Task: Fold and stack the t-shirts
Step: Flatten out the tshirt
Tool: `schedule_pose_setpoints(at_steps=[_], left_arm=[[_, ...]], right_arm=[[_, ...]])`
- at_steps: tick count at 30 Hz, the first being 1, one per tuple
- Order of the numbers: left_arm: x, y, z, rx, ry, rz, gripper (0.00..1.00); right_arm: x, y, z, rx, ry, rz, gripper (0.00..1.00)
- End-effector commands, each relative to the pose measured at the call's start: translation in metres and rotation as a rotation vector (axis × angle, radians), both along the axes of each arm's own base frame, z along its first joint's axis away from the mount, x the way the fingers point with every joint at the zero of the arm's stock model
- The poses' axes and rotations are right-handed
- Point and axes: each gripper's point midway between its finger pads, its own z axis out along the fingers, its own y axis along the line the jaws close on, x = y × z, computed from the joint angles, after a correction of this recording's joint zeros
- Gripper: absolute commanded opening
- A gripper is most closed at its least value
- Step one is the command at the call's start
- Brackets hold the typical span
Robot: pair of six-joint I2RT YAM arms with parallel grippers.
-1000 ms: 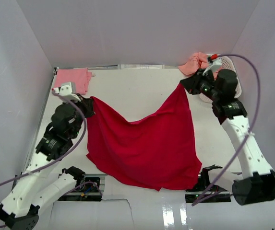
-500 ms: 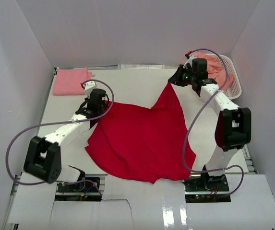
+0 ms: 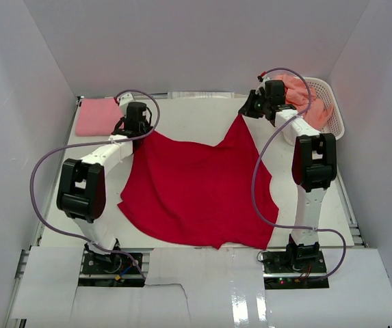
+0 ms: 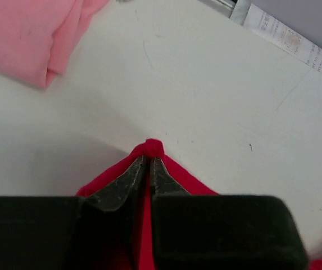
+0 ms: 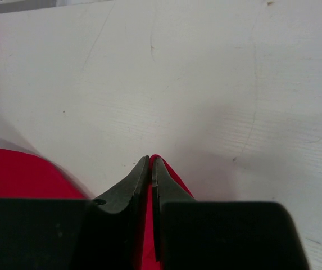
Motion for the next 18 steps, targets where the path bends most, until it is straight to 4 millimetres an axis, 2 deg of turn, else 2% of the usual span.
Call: schedule_pose_setpoints(at_steps=[1,2,3,5,7,9,11,13,16,18], left_arm=[[0.034,0.002,0.022,0.001,-0.035,-0.050,0.23],[0.036,0.006,0.016,-0.005,0.005,-0.066,0.37],[0.041,0.006,0.017,-0.006,0.014,-0.077,0.56],[0.048,0.010,0.024,-0.004,0.013,-0.081,0.69],[0.050,0.018,0.033,-0.008,-0.005,-0.068,0.85],[0.051,0.023,0.045,-0.012,-0.032,-0.079,0.97],[0.050,0.027,0.048,0.009,-0.025,-0.097,0.98],[0.053,0.020,0.049,0.013,-0.012,-0.154,0.98],[0.053,0.015,0.033,0.013,0.049,-0.208,0.98],[0.055,0.027,0.022,-0.064,0.077,-0.215,0.98]], right_arm=[[0.025,-0.006,0.033,-0.012,-0.119,-0.006,0.08],[0.027,-0.005,0.034,-0.011,-0.123,-0.001,0.08],[0.028,-0.005,0.034,-0.011,-0.128,0.001,0.08],[0.029,-0.005,0.035,-0.010,-0.137,-0.002,0.08],[0.028,-0.005,0.033,-0.003,-0.137,-0.004,0.08],[0.027,-0.004,0.032,0.000,-0.136,0.001,0.08],[0.025,-0.004,0.031,0.001,-0.132,0.003,0.08],[0.022,-0.004,0.026,-0.005,-0.121,0.004,0.08],[0.020,-0.005,0.025,-0.007,-0.134,0.008,0.08],[0.018,-0.005,0.025,-0.007,-0.137,0.010,0.08]])
